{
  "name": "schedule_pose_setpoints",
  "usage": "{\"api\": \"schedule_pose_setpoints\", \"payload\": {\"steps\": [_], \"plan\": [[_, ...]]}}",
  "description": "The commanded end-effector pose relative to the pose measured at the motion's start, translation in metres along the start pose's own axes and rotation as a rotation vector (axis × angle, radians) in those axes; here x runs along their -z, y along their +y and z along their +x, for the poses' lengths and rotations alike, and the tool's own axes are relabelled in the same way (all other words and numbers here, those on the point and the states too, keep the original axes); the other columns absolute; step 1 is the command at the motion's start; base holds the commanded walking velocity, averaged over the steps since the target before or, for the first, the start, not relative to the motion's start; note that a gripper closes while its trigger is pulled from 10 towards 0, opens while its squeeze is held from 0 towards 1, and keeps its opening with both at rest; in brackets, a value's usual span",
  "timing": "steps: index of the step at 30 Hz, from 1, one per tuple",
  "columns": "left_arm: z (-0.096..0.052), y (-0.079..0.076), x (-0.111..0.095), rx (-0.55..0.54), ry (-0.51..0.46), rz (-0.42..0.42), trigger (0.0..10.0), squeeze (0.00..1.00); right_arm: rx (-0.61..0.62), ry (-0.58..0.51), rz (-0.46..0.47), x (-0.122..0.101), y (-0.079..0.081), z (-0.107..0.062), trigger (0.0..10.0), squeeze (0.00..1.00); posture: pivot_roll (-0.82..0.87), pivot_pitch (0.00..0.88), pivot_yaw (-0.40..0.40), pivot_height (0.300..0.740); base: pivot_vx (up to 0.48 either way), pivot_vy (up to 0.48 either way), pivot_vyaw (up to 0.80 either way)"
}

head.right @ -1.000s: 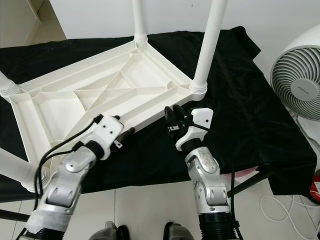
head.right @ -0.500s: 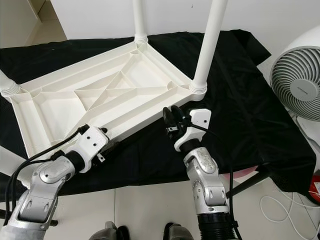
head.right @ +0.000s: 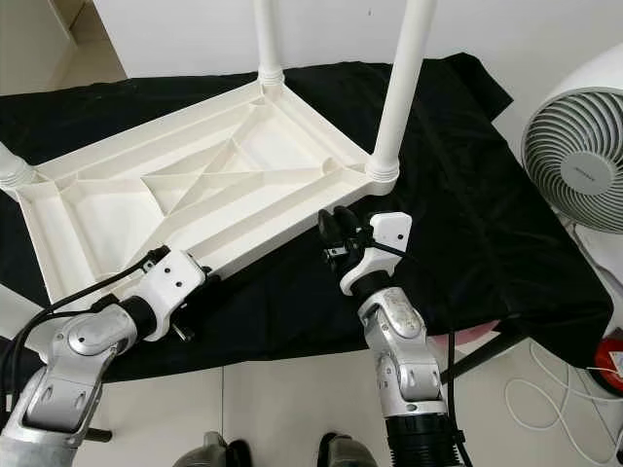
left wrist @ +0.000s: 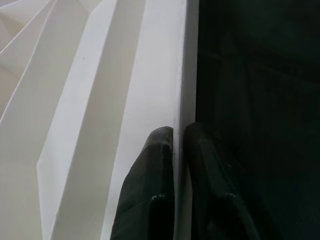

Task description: Building children table

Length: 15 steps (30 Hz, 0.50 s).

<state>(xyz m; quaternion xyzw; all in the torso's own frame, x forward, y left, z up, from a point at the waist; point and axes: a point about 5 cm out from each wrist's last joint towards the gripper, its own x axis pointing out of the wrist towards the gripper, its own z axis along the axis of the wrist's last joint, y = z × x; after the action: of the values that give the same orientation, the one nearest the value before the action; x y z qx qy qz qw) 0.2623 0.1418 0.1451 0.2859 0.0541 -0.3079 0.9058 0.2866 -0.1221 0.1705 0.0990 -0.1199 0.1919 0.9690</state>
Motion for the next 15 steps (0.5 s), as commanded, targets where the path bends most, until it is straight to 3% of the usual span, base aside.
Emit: {"api": "schedule_pose_setpoints", "payload": {"steps": [1,8,15], "plan": [[-0.004,0.004,0.004,-0.032,0.026,-0.002,0.0,0.00,0.001,0.008,0.007,0.004,0.001,-0.002,10.0,0.00,-0.09,0.137,0.067,0.740,0.000,0.000,0.00],[0.006,0.004,-0.003,-0.032,-0.001,0.011,0.0,0.00,0.002,0.007,0.009,0.004,0.002,-0.001,10.0,0.00,-0.09,0.140,0.065,0.740,0.000,0.000,0.00],[0.035,0.010,-0.021,-0.050,-0.063,0.039,0.0,0.00,0.002,0.000,0.011,0.003,0.003,0.001,10.0,0.00,-0.10,0.142,0.067,0.740,0.000,0.000,0.00]]}}
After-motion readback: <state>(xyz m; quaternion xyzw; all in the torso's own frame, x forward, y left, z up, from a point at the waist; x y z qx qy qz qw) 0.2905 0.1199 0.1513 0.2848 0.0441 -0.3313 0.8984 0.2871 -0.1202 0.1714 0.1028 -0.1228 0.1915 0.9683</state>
